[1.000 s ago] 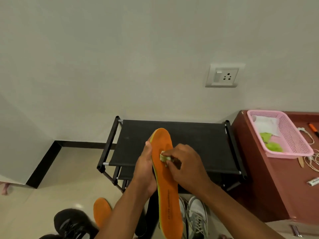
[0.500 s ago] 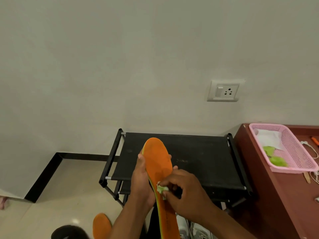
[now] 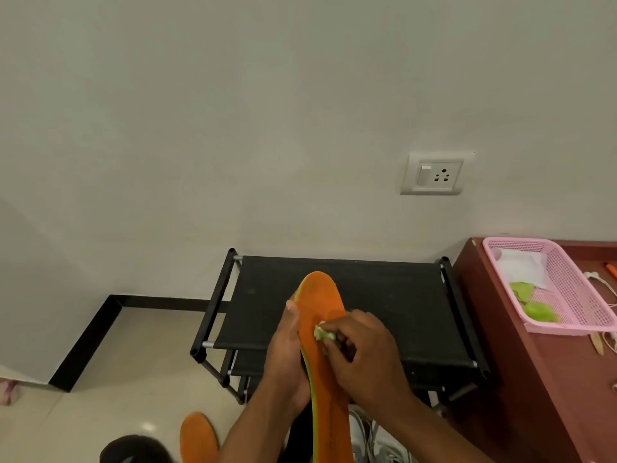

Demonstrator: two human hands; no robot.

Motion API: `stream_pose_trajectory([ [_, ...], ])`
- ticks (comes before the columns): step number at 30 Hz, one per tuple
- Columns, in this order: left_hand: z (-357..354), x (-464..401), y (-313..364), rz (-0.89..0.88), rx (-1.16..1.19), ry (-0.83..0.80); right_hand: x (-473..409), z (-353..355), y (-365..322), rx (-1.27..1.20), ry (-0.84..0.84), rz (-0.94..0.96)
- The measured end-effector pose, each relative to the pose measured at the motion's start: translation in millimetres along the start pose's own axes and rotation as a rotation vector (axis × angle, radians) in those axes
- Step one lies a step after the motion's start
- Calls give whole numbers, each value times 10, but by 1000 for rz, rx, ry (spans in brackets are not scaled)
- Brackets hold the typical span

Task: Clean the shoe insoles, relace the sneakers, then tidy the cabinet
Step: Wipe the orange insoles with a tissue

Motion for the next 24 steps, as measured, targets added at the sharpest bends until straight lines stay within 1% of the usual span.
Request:
stream_pose_trajectory([
  [3,40,-11,-51,-1,-98,35,-52,54,90,56,43,-37],
  [6,63,-39,-54,-4,-81,62,-58,27,62,59,1,-14],
  [9,126,-113,-3,-29,6,111,-18,-8,-73,8,-87,37],
  [12,181,-203,1,-17,203,83,83,-79,-234,-14,-199,91],
  [15,330,-253,167,-108,317,115,171,-85,-311,-52,-274,107],
  [18,516,-265,376,-200,269,193,268,-93,-309,-152,-418,90],
  [20,590,-182,557,-282,298,222,356,-109,-319,-243,-521,92],
  [22,671,-82,758,-351,335,234,417,-109,-317,-295,-570,90],
  [24,830,-21,921,-409,374,267,428,-110,-276,-328,-582,64],
])
Point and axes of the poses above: each hand's wrist, its own x-axis away from the middle knuckle, its own z-axis out of the back of the hand, y = z × x, the point moved 8 cm from there along -x, towards the middle knuckle, and after that the axes turned 7 degrees about x, right-handed, at the moved point
